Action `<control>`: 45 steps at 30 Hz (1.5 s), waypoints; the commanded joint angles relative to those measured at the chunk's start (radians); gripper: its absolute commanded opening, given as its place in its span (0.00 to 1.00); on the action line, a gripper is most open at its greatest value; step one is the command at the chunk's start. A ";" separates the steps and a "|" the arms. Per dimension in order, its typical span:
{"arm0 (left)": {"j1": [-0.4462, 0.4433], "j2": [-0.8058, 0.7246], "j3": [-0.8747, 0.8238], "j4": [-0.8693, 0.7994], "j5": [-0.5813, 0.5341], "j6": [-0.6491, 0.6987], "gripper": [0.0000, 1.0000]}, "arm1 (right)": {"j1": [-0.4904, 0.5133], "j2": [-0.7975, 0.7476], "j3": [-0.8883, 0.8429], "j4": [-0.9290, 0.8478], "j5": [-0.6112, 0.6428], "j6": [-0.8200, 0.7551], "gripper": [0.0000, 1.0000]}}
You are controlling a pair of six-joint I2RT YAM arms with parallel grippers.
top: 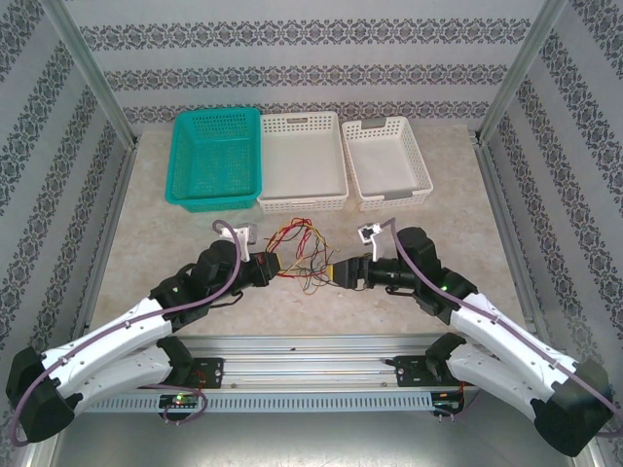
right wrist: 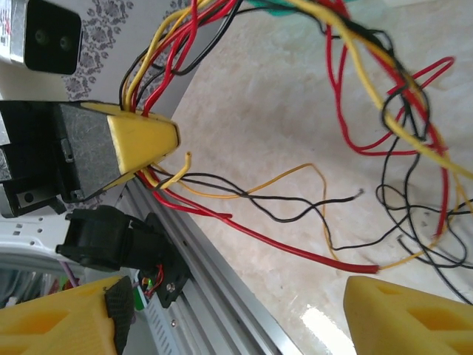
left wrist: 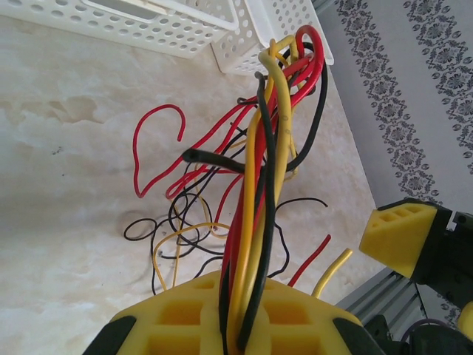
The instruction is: Untangle the cables
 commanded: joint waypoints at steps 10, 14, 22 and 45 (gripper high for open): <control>-0.010 0.025 -0.005 0.079 0.056 -0.034 0.00 | 0.119 0.167 0.148 -0.045 0.460 -0.160 0.72; -0.010 0.036 -0.016 0.096 0.078 -0.043 0.00 | 0.132 0.253 0.171 0.040 0.438 -0.132 0.72; -0.018 0.044 0.006 0.100 0.130 -0.031 0.00 | 0.157 0.425 0.264 0.052 0.559 -0.149 0.71; -0.055 -0.027 0.057 -0.004 0.154 0.071 0.00 | 0.198 0.370 0.227 0.009 0.994 -0.252 0.53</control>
